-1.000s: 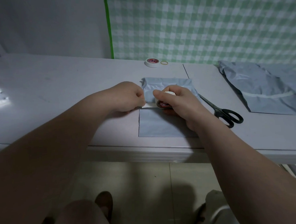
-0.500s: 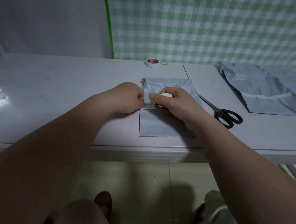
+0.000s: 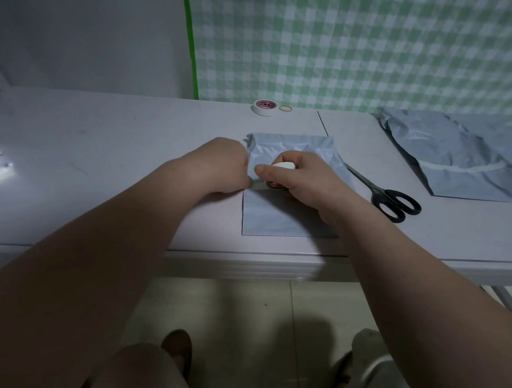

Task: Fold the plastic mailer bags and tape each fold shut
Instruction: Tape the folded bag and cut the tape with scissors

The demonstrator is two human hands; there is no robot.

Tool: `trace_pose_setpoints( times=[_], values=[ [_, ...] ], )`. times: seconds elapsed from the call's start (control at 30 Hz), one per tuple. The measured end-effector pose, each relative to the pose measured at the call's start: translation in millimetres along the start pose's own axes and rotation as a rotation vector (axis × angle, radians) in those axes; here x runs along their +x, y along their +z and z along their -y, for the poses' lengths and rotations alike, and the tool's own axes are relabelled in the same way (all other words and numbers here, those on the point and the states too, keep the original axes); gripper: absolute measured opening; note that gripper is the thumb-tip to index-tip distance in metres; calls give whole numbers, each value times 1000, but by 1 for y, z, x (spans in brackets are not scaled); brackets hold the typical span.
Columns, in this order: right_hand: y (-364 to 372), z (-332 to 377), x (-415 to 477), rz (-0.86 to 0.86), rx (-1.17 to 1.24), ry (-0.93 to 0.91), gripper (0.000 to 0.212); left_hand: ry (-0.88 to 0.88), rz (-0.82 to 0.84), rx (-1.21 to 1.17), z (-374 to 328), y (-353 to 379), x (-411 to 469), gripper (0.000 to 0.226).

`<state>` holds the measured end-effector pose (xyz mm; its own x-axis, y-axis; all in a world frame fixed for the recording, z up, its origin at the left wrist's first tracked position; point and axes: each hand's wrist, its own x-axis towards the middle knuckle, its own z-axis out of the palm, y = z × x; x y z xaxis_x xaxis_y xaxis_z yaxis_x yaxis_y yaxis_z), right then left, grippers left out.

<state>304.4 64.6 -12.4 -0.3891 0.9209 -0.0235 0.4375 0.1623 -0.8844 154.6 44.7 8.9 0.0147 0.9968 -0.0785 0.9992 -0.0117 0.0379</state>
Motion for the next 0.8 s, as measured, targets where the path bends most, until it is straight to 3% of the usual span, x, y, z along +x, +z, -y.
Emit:
trace_pose_setpoints(
  times=[0.1,0.2,0.33,0.47,0.6,0.8],
  values=[
    [0,1,1,-2,-13,6,30,-89,-40,-44,6,-2,-1,32],
    [1,1,2,-1,-24,14,31,-168,-180,-97,14,3,-5,12],
    [1,1,1,4,-27,9,30,-144,-321,-196,-2,16,-29,22],
    [1,1,0,2,-11,9,29,-7,-198,-155,-25,40,-53,36],
    [0,1,-1,12,-7,9,29,-14,-130,-128,-33,53,-57,56],
    [-7,-1,-3,66,-74,9,39,-22,-56,-49,-35,50,-58,60]
  ],
)
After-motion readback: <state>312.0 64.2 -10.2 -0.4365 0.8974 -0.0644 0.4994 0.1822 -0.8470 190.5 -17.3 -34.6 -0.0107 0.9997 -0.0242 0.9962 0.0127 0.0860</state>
